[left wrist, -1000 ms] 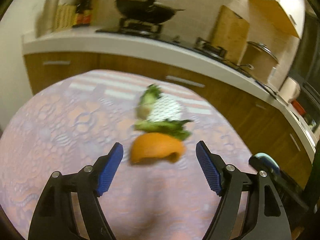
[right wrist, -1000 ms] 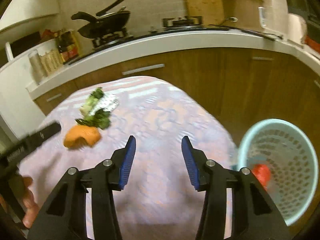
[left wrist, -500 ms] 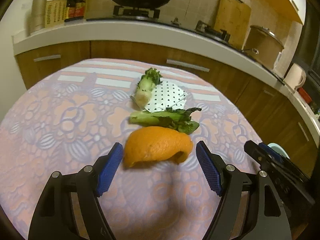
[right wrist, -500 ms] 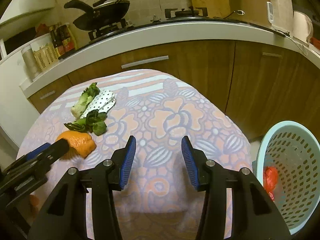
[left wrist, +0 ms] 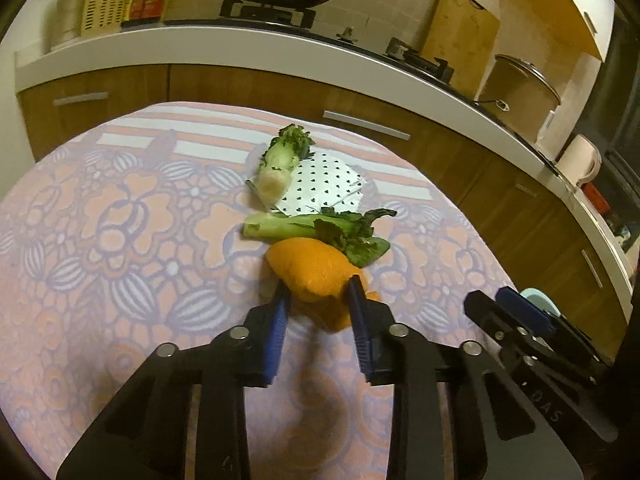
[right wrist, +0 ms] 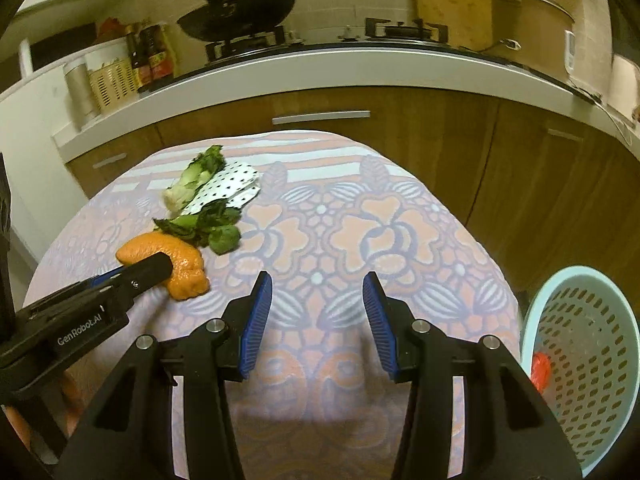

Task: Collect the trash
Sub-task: 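Grasp the remaining orange peel with the left tool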

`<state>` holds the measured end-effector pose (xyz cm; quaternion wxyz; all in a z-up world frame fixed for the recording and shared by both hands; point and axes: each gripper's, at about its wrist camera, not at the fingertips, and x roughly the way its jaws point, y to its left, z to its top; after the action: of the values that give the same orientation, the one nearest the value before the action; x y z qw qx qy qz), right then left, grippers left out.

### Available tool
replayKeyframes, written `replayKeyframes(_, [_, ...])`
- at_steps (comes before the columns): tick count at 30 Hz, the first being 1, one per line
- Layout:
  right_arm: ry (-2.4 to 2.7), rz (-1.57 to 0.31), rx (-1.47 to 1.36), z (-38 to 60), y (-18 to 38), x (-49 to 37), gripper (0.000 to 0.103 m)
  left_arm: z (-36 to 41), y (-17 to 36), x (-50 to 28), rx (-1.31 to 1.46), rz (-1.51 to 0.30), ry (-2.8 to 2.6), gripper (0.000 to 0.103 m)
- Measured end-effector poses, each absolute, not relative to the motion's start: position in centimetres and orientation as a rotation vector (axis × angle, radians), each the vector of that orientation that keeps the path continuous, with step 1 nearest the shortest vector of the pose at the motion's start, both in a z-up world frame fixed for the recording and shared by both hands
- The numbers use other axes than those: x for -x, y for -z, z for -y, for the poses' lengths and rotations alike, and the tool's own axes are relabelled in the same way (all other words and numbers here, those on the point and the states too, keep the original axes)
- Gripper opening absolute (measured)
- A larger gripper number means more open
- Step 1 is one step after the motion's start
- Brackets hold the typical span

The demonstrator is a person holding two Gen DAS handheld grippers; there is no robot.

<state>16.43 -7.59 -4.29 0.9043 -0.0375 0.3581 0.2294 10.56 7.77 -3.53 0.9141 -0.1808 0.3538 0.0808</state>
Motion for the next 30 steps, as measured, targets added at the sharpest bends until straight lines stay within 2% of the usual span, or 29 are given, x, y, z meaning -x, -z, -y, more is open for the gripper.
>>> replayKeyframes(6, [-0.489,-0.753,0.081,7.4,4.2,-16.4,0.044,-8.0,3.1,-9.8,0.375,-0.707,-0.159,0.016])
replayKeyframes(22, [-0.631,-0.769,0.157,3.4,1.4,-15.5,0.044,-12.1,-0.2,-5.9,0.374,-0.619,-0.201,0.015])
replayKeyframes(27, [-0.625,-0.735,0.195,0.7,2.0,-17.0,0.044,-14.2,0.0,-4.9,0.368,-0.602,-0.266,0.015])
replayKeyframes(30, [-0.649,-0.778,0.160,-0.3,3.3,-19.1,0.044,-15.3,0.4,-4.5,0.374,-0.603,-0.294,0.015])
